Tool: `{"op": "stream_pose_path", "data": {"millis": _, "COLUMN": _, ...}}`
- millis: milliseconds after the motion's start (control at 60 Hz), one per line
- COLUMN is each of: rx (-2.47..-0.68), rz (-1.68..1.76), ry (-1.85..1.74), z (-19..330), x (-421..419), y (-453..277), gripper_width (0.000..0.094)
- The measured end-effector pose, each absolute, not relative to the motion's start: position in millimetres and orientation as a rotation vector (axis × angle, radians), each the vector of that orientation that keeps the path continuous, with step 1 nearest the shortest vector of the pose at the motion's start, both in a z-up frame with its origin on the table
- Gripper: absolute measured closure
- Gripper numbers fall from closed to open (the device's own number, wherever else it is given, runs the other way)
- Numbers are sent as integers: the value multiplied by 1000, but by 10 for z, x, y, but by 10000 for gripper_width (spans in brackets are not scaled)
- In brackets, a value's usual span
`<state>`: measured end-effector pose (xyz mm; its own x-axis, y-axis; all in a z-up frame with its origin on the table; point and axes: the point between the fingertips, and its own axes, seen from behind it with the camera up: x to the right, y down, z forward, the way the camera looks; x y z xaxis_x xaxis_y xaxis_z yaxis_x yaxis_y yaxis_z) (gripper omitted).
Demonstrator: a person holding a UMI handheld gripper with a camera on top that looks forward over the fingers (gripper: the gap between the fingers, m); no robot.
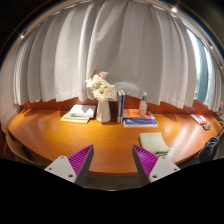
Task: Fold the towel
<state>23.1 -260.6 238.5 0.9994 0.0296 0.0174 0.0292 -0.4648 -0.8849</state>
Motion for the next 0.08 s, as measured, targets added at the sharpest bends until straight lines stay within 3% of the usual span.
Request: {"op": "stream_pose_path", "data": {"millis": 83, "rx": -2059, "rz": 3, "ry": -41, "z": 2373, "x": 213, "y": -2622, "gripper_width": 155}}
